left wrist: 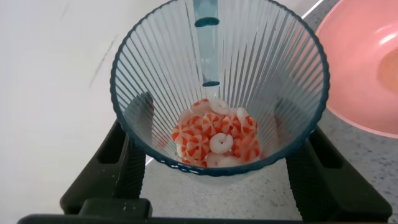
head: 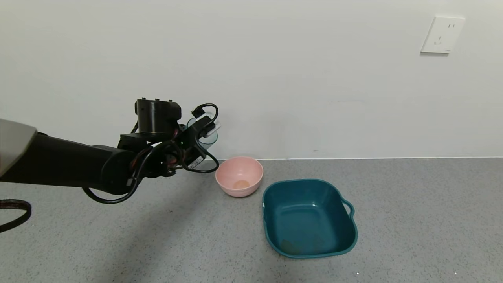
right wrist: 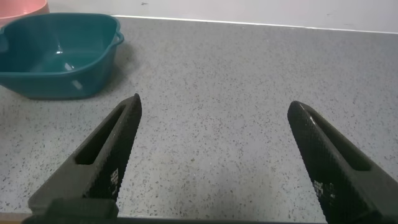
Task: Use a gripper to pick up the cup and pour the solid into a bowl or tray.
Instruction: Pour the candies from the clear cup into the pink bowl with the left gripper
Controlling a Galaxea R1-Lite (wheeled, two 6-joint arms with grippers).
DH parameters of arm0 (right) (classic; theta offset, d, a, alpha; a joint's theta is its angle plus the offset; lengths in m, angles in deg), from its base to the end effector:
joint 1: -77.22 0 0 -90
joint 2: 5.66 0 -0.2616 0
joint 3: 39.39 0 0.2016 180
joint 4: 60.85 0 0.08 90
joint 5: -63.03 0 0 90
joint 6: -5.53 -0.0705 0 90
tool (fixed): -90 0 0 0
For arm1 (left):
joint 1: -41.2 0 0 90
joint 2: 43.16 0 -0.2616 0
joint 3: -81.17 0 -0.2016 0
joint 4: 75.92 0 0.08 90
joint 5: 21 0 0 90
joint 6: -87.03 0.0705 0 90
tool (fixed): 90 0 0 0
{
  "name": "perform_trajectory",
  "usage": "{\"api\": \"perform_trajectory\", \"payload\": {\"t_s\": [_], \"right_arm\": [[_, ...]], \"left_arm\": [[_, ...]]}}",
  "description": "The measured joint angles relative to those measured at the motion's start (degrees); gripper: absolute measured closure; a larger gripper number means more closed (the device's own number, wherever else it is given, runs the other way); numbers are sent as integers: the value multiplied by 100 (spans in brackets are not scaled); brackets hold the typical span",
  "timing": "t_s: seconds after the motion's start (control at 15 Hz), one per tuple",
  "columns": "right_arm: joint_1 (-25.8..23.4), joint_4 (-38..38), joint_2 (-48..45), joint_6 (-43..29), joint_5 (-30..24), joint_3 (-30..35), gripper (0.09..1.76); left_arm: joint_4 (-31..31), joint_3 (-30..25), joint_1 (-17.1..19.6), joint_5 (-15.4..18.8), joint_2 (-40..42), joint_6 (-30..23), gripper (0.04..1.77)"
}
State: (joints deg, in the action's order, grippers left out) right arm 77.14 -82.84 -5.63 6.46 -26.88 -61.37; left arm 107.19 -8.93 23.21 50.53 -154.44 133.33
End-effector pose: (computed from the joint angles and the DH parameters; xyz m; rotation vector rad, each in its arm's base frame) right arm 0.0759 -0.0002 0.0754 -0.0162 0.0007 -0.0030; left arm 0.4084 -0.1091 0.1242 0.9015 0.2915 -0.1153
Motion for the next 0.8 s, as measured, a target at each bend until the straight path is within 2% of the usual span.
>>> {"api": "perform_trajectory", "payload": {"t_s": [0.47,0.8], "right_arm": [[-2,0,0,0,-2,0,14],[-2,0,0,-1,0,0,14]], "left_arm": [[61,523,-199,-906,-630,1549,51],[850,579,-301,-1209,-901,2916,51]]}}
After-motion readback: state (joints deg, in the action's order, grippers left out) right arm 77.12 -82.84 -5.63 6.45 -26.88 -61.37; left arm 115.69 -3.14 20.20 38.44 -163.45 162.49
